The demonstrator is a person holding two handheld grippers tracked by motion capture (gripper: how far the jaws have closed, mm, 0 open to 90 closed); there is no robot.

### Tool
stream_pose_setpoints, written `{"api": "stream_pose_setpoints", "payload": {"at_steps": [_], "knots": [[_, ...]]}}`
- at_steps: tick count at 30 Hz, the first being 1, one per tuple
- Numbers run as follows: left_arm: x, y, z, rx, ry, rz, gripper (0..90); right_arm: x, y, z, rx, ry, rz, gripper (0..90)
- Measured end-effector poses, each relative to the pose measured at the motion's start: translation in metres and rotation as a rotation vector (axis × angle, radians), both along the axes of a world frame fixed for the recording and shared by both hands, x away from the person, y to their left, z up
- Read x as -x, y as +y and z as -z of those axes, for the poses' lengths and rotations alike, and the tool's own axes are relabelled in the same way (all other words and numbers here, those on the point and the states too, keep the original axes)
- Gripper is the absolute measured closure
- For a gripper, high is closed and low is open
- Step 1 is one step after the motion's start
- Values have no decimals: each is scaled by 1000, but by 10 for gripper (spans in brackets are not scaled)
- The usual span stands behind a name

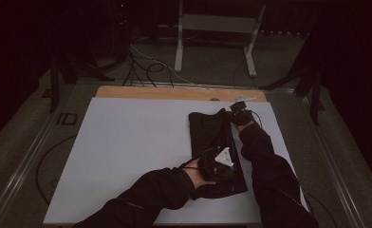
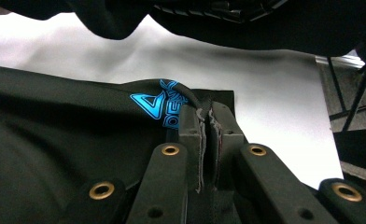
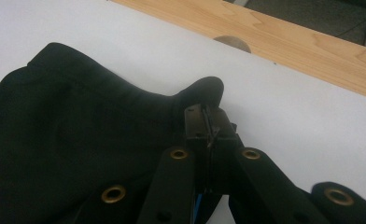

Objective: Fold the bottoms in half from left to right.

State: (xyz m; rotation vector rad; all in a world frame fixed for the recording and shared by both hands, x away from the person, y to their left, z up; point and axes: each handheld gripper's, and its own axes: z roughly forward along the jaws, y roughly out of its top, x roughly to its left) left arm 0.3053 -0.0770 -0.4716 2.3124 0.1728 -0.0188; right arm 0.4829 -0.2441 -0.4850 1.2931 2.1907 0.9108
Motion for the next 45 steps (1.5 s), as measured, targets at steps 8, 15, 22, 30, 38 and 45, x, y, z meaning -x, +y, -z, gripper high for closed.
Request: {"api": "stream_pose_setpoints", "payload": {"at_steps": [8,15,22,30,38,45], "knots": [[-3,-3,4,-15,0,0,854,-2,-2,8,22,10,14,890],[-3,-10,8,-26,9,1,853,-3,-7,15,24,27,18,880],[-1,-17,9,-33,13,8,854,3,-11,14,5,17,19,747],[1,-25,7,-55,14,16,853,17,-16,-2,-37,-27,32,482],[5,-40,1,-40,4,24,851,34,-27,-26,-96,-86,38,465],[7,-45,1,-36,41,50,805,39,-31,-27,-108,-86,41,456]]}}
